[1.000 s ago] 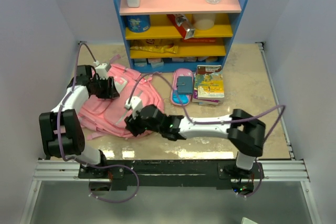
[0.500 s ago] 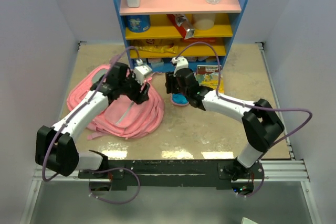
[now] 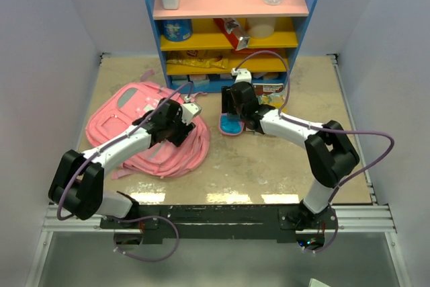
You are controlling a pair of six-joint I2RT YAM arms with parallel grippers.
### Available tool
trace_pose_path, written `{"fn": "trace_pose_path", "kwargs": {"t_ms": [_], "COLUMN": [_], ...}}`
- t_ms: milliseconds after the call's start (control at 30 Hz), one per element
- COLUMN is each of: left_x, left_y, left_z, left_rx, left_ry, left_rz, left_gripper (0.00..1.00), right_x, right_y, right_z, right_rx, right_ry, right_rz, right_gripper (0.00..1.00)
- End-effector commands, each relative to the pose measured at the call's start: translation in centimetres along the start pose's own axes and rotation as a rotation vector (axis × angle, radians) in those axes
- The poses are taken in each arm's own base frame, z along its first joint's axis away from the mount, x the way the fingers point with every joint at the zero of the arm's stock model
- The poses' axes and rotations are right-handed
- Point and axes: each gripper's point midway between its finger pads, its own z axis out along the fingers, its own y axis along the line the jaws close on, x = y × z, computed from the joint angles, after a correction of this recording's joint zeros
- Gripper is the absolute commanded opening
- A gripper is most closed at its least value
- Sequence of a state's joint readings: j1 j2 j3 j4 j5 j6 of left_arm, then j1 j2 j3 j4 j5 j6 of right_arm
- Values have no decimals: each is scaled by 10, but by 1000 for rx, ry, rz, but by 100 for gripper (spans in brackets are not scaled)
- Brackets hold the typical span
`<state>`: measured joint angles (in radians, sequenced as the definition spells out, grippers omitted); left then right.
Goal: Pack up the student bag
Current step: Pick up the personal item from the center of the board.
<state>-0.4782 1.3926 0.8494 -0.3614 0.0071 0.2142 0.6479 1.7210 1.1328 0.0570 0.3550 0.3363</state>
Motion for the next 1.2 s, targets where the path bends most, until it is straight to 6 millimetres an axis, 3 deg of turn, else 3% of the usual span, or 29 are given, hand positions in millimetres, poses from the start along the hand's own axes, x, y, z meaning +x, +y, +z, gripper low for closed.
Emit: {"fn": "trace_pose_path", "kwargs": {"t_ms": [0, 33, 133, 233, 467, 833, 933, 1133, 1167], "left_x": [-9, -8, -8, -17, -56, -78, -80, -81, -82], "left_y": [19, 21, 26, 26, 38, 44, 42, 42, 42], "left_z": [-1, 1, 1, -7, -38, -61, -61, -61, -62], "left_rx": [-143, -155, -181, -177, -211, -227, -218, -218, -216], "left_ry": [-43, -39, -35, -59, -140, -194, -200, -204, -208], "left_rz": [64, 67, 64, 60, 70, 63, 62, 56, 56], "left_gripper": [54, 38, 13, 1, 0, 0, 0, 0, 0], "right_x": [-3, 2, 11, 16, 23, 57, 64, 56, 52], "right_y": [-7, -10, -12, -14, -17, -10, -11, -13, -11], "right_z": [16, 19, 26, 29, 32, 39, 39, 36, 34], "right_rx": [56, 67, 84, 100, 115, 91, 101, 114, 108], "right_ry": [-22, -12, 9, 23, 40, 141, 167, 156, 149], "right_rz": [24, 21, 5, 2, -8, -66, -83, -99, -102], "right_gripper": [69, 69, 71, 73, 75, 71, 62, 37, 27]}}
